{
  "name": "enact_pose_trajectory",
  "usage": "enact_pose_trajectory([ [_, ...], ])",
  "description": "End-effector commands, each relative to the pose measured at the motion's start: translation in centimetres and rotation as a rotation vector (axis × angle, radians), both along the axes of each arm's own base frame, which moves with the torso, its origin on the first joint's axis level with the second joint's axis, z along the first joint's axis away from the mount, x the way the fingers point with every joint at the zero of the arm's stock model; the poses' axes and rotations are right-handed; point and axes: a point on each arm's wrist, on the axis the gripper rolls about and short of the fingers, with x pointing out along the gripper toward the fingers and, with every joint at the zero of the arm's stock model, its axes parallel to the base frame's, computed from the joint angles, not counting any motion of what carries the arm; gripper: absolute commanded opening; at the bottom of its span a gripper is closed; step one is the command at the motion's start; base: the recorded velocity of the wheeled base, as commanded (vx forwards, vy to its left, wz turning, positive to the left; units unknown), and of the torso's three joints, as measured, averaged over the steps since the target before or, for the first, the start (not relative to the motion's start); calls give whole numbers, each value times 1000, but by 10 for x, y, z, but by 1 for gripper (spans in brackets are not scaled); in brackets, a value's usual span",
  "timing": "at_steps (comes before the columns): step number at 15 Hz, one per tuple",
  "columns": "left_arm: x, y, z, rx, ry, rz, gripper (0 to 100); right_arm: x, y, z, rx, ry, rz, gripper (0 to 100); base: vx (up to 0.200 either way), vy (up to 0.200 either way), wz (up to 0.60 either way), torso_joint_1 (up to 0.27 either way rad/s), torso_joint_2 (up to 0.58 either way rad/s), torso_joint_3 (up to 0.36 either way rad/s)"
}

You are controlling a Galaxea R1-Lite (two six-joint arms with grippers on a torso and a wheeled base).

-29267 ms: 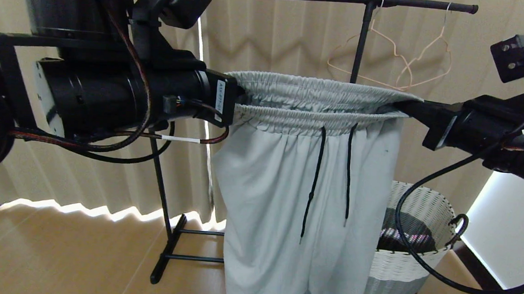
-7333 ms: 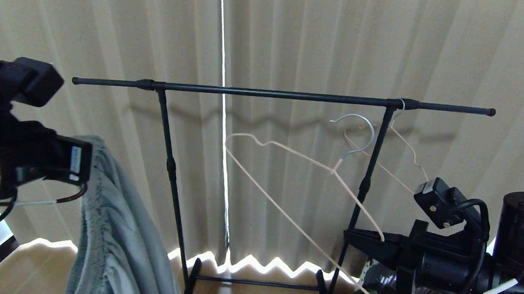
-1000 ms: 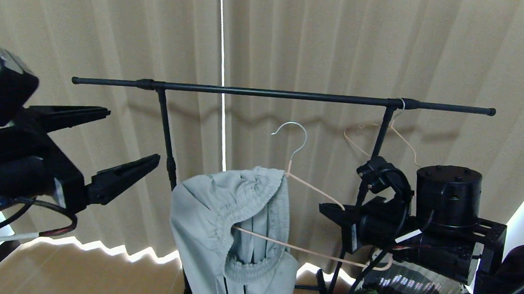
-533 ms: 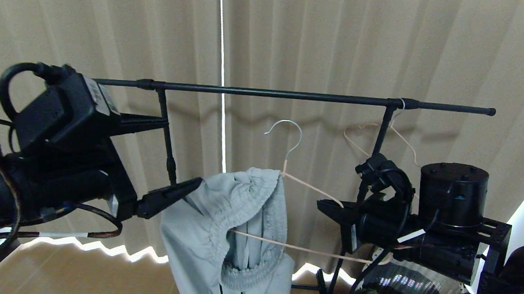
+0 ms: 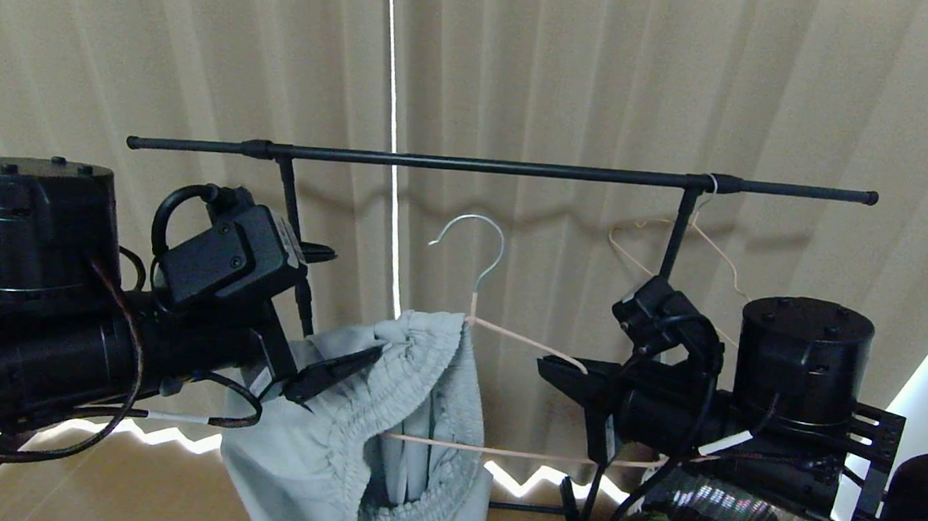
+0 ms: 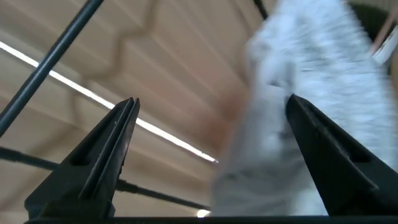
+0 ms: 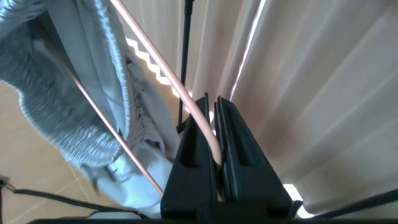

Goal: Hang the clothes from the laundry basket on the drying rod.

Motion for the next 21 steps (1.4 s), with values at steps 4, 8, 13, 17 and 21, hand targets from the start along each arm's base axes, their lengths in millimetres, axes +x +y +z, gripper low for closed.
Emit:
enact_pose_trajectory([
  [4,5,1,-6,11,17,11,100,-4,3,2,20,-46,25,0,0,0,0,0,0,0],
  [8,5,0,-7,13,22,9,100,-7,5,2,22,-47,39,0,0,0,0,0,0,0],
  [13,3,1,-10,18,33,8,0,-8,7,6,42,-71,46,0,0,0,0,0,0,0],
  [17,3,1,-9,16,30,8,0,-8,7,7,56,-89,45,0,0,0,0,0,0,0],
  [21,3,1,-6,-7,-7,13,0,-6,6,6,51,-87,38,100,0,0,0,0,0,0],
])
